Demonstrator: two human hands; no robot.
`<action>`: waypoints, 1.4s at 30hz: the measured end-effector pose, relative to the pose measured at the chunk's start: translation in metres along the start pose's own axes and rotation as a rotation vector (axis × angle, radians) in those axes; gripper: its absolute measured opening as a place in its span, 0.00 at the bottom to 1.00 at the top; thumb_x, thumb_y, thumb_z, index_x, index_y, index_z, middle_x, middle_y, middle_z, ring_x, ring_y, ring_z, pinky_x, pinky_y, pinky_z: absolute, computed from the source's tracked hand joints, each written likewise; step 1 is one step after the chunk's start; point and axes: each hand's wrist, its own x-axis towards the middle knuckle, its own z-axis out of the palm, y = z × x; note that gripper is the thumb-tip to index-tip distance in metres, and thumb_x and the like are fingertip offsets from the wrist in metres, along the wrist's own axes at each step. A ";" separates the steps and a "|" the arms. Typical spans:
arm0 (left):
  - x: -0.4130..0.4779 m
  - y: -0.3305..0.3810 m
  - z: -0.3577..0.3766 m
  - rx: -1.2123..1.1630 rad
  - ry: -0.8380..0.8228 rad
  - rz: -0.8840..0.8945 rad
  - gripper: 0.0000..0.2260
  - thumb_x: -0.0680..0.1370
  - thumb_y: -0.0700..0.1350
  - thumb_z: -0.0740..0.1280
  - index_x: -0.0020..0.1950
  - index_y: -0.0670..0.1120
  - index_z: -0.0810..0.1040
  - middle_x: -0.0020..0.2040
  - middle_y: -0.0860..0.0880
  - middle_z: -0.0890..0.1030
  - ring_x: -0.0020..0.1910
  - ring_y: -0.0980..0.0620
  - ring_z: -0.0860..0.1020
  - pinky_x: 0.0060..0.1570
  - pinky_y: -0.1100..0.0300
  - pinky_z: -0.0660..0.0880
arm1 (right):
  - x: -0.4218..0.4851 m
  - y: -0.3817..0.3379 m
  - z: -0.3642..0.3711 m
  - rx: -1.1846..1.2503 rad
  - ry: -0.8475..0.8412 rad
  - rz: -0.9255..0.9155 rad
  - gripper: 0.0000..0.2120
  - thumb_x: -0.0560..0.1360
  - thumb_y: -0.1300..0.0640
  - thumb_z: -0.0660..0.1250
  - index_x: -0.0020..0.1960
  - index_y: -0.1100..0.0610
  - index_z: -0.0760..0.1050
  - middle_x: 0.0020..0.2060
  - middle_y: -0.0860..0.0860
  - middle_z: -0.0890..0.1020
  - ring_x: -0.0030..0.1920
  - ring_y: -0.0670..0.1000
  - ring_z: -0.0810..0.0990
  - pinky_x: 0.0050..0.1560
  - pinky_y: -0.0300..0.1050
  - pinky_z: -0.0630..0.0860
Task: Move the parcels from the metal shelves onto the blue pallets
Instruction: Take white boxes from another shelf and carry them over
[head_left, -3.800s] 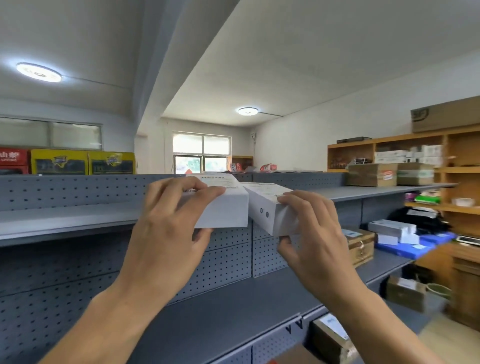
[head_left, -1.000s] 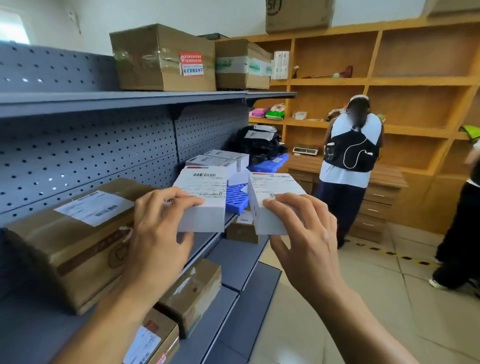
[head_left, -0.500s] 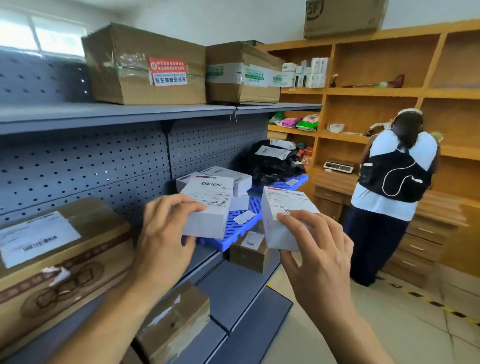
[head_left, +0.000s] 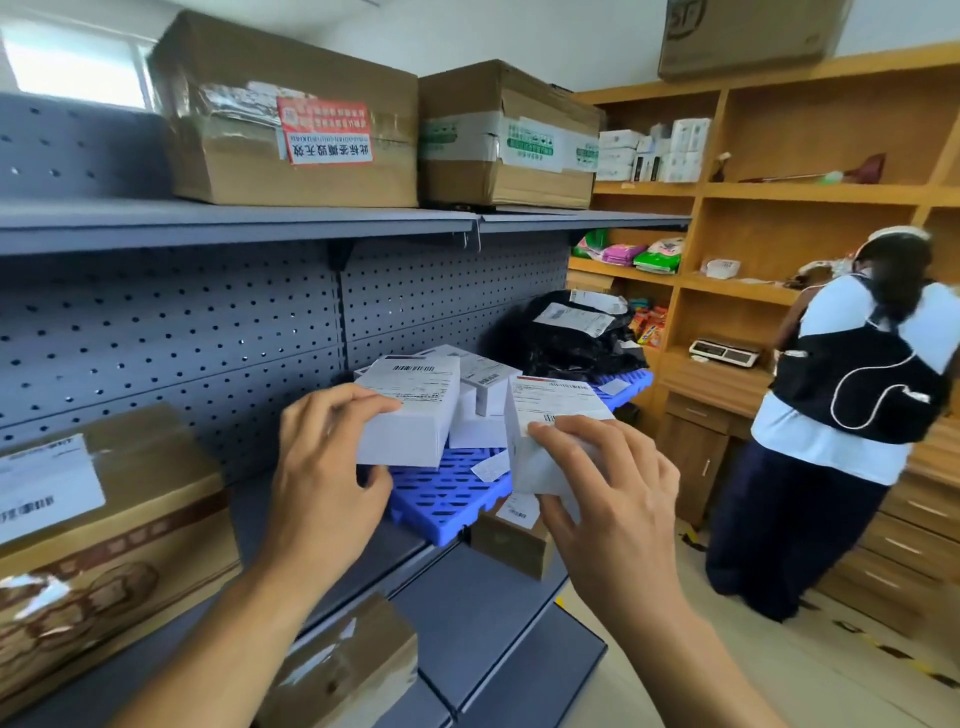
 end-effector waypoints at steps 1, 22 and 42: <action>0.005 -0.003 0.004 0.004 0.001 -0.004 0.29 0.64 0.27 0.73 0.63 0.48 0.79 0.62 0.51 0.74 0.64 0.47 0.68 0.65 0.78 0.53 | 0.004 0.002 0.007 0.006 -0.002 -0.007 0.32 0.65 0.64 0.79 0.67 0.48 0.79 0.63 0.50 0.79 0.64 0.58 0.76 0.58 0.59 0.69; 0.106 -0.074 0.109 0.114 -0.033 -0.078 0.32 0.61 0.22 0.66 0.60 0.47 0.77 0.63 0.52 0.73 0.61 0.46 0.70 0.60 0.53 0.73 | 0.096 0.036 0.163 0.032 -0.107 -0.088 0.34 0.65 0.61 0.79 0.69 0.45 0.76 0.63 0.48 0.78 0.65 0.55 0.72 0.59 0.57 0.68; 0.119 -0.114 0.129 0.101 -0.116 -0.067 0.34 0.62 0.21 0.61 0.64 0.46 0.74 0.68 0.50 0.75 0.75 0.57 0.53 0.76 0.51 0.57 | 0.104 0.013 0.229 0.043 -0.266 -0.078 0.26 0.73 0.49 0.67 0.71 0.44 0.74 0.65 0.48 0.76 0.63 0.57 0.73 0.55 0.57 0.73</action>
